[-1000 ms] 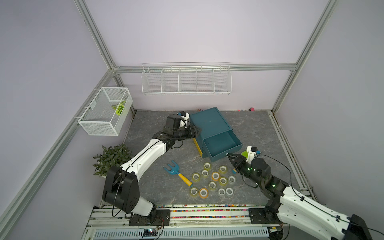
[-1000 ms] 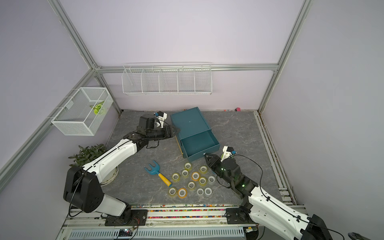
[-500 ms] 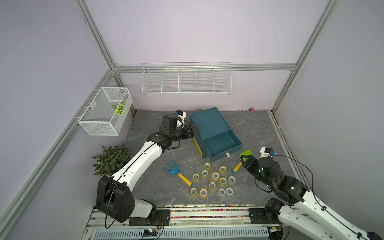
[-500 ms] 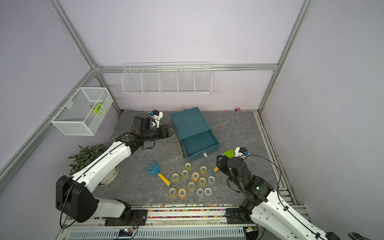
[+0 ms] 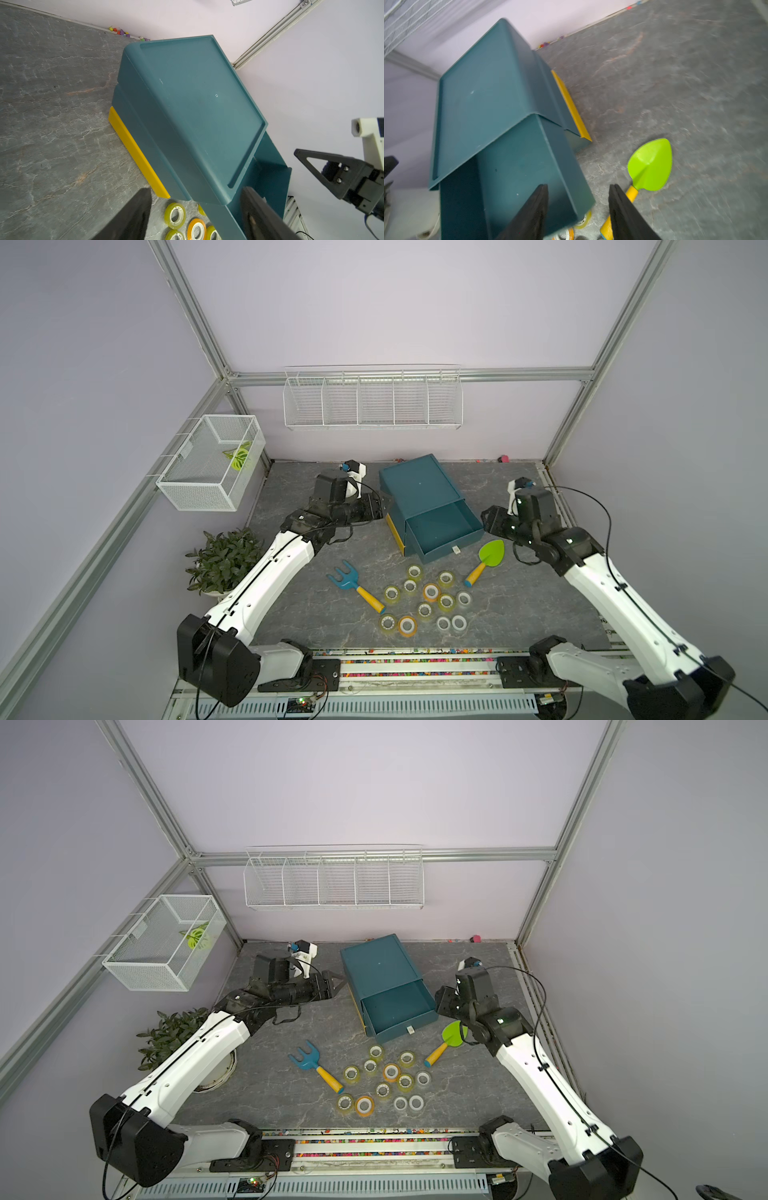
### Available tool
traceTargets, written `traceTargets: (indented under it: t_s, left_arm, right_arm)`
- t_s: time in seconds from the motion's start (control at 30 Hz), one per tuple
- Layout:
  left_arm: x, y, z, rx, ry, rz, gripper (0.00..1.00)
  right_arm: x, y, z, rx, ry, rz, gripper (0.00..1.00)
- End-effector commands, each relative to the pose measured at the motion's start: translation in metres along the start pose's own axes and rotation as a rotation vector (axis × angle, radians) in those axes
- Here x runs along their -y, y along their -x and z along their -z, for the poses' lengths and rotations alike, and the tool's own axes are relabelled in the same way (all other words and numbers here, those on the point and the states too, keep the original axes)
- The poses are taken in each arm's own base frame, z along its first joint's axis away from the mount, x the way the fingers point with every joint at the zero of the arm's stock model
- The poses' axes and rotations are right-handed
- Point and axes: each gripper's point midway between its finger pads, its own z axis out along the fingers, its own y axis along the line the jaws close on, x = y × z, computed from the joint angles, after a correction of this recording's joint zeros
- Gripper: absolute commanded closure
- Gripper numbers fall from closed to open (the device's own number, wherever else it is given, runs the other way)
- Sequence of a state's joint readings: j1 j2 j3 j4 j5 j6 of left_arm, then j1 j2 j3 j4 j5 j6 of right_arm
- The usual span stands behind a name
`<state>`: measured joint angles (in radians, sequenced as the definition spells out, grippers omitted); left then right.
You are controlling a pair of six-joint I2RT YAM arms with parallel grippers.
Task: Place the transparent tape into the drawer according to color
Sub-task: Move the storage box to the center of the board.
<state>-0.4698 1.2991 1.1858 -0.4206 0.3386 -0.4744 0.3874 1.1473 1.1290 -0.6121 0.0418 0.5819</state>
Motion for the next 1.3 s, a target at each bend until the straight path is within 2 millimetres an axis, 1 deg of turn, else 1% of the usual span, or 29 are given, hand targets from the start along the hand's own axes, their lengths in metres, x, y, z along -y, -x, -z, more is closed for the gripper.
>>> traceTargets:
  t_s: [0.0, 0.17, 0.33, 0.53, 0.67, 0.8, 0.97, 1.03, 1.1, 1.17, 1.27]
  left_arm:
    - [-0.003, -0.003, 0.006, 0.007, 0.017, -0.024, 0.27]
    - [-0.004, -0.002, 0.005, 0.016, 0.019, -0.023, 0.27]
    - [-0.005, -0.003, 0.003, 0.01, 0.022, -0.022, 0.27]
    - [-0.008, -0.006, 0.002, 0.004, 0.031, -0.021, 0.27]
    - [-0.011, -0.007, 0.003, 0.005, 0.043, -0.022, 0.27]
    - [-0.015, -0.008, 0.004, 0.009, 0.064, -0.011, 0.27]
    - [-0.018, -0.008, 0.006, 0.016, 0.077, -0.013, 0.27]
    - [-0.017, -0.006, 0.007, 0.018, 0.078, -0.013, 0.27]
    - [-0.015, -0.005, 0.01, 0.023, 0.075, -0.015, 0.26]
    - [-0.013, -0.003, 0.014, 0.032, 0.071, -0.016, 0.27]
    - [-0.007, 0.0, 0.022, 0.054, 0.054, -0.023, 0.26]
  right_arm:
    - [-0.016, -0.005, -0.011, -0.073, 0.071, 0.139, 0.48]
    - [-0.018, 0.004, -0.027, -0.078, 0.041, 0.179, 0.49]
    - [-0.032, 0.012, -0.046, -0.091, 0.053, 0.21, 0.5]
    - [-0.043, 0.016, -0.075, -0.133, 0.05, 0.251, 0.52]
    - [-0.057, 0.023, -0.089, -0.131, 0.075, 0.262, 0.57]
    - [-0.079, 0.029, -0.101, -0.134, 0.102, 0.29, 0.61]
    - [-0.097, 0.035, -0.115, -0.134, 0.104, 0.301, 0.61]
    - [-0.101, 0.04, -0.117, -0.119, 0.101, 0.302, 0.6]
    - [-0.103, 0.048, -0.112, -0.103, 0.089, 0.304, 0.57]
    - [-0.098, 0.057, -0.101, -0.077, 0.049, 0.304, 0.54]
    - [-0.088, 0.075, -0.077, 0.0, -0.013, 0.308, 0.49]
